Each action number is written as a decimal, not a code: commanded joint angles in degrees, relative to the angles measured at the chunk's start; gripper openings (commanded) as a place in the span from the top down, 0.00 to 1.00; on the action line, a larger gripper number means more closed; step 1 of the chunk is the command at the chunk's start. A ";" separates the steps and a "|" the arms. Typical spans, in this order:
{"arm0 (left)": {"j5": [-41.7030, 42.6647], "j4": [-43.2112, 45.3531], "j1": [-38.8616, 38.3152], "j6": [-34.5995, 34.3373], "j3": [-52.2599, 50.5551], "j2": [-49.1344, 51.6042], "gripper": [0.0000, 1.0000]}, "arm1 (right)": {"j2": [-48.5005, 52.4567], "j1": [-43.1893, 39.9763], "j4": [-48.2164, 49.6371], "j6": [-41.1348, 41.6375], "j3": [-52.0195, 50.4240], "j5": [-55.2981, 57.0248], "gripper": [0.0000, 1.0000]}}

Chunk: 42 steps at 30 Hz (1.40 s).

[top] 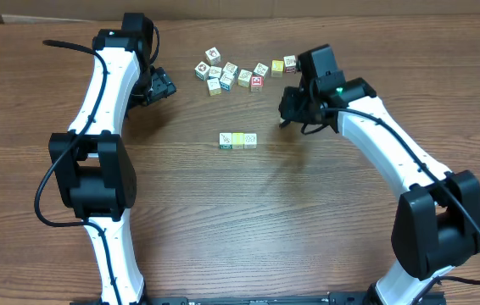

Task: Form a horizontal line
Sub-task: 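Lift the E block and carry it down toward the row, then lower the E block onto the table right of the pretzel block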

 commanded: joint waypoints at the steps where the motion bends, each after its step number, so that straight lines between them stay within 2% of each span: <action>1: -0.24 0.04 -0.17 0.50 1.05 0.59 0.00 | -0.37 0.31 0.52 0.44 -3.04 -0.42 0.72; 10: -0.24 0.04 -0.17 0.50 1.05 0.59 0.00 | -0.37 0.33 4.98 1.73 -9.46 -0.42 0.72; 22: -0.24 0.04 -0.17 0.50 1.05 0.59 0.00 | -0.37 0.81 10.25 1.77 -12.94 -0.39 0.72; 42: -0.24 0.04 -0.17 0.50 1.05 0.59 0.00 | -0.37 5.53 13.33 1.70 -13.29 4.79 0.72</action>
